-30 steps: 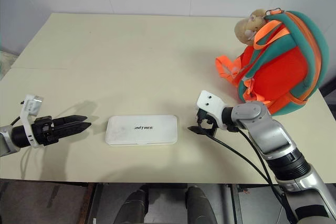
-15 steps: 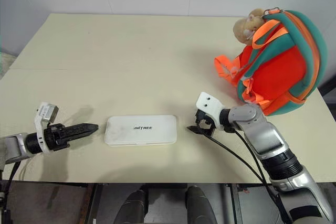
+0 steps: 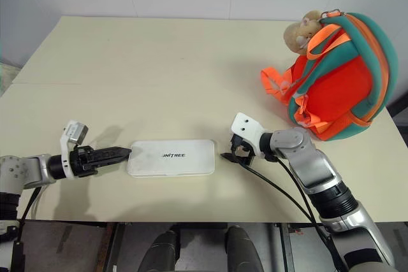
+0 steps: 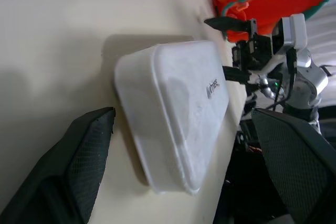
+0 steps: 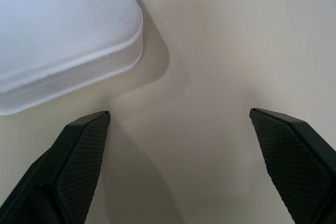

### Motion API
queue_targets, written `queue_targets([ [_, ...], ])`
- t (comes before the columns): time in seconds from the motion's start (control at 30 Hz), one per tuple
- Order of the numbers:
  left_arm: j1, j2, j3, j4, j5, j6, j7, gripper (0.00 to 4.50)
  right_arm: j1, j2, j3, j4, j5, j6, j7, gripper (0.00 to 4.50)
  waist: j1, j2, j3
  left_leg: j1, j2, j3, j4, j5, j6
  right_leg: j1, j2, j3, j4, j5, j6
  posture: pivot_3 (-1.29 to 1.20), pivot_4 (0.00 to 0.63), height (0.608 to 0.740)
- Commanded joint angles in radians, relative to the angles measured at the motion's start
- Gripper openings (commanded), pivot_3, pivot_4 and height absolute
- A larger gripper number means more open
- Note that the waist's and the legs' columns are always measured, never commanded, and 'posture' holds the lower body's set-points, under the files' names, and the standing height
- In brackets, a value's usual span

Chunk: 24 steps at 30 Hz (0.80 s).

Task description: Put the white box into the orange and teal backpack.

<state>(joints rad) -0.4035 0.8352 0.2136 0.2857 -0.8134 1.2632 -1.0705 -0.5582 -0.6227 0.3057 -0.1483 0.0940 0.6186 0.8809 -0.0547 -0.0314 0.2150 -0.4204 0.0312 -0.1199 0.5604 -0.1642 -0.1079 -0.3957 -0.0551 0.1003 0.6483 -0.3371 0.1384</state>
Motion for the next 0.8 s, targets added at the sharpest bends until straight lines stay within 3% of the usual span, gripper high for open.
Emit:
queue_targets([
  [0.03, -0.024, -0.004, -0.018, -0.016, -0.01, 0.019, -0.018, 4.44, -0.016, 0.008, -0.001, -0.002, -0.01, -0.027, 0.002, 4.5, 0.0, 0.0, 0.0, 0.0, 0.0, 0.0, 0.0, 0.0, 0.0, 0.0, 0.0, 0.0, 0.0, 0.0, 0.0, 0.0, 0.15, 0.74],
  [0.4, -0.029, -0.027, -0.034, -0.045, -0.023, 0.041, -0.013, 4.44, -0.019, 0.032, 0.003, -0.004, -0.021, -0.038, 0.002, 4.5, 0.001, 0.0, 0.0, 0.0, 0.0, 0.0, 0.0, 0.0, 0.0, 0.0, 0.0, 0.0, 0.0, 0.0, 0.0, 0.0, 0.15, 0.74],
  [0.8, -0.017, -0.087, 0.029, -0.113, -0.045, 0.045, 0.059, 4.44, -0.017, 0.045, 0.007, -0.007, -0.027, -0.043, 0.007, 4.5, 0.0, 0.0, 0.0, 0.0, 0.0, 0.0, 0.0, 0.0, 0.0, 0.0, 0.0, 0.0, 0.0, 0.0, 0.0, 0.0, 0.15, 0.74],
])
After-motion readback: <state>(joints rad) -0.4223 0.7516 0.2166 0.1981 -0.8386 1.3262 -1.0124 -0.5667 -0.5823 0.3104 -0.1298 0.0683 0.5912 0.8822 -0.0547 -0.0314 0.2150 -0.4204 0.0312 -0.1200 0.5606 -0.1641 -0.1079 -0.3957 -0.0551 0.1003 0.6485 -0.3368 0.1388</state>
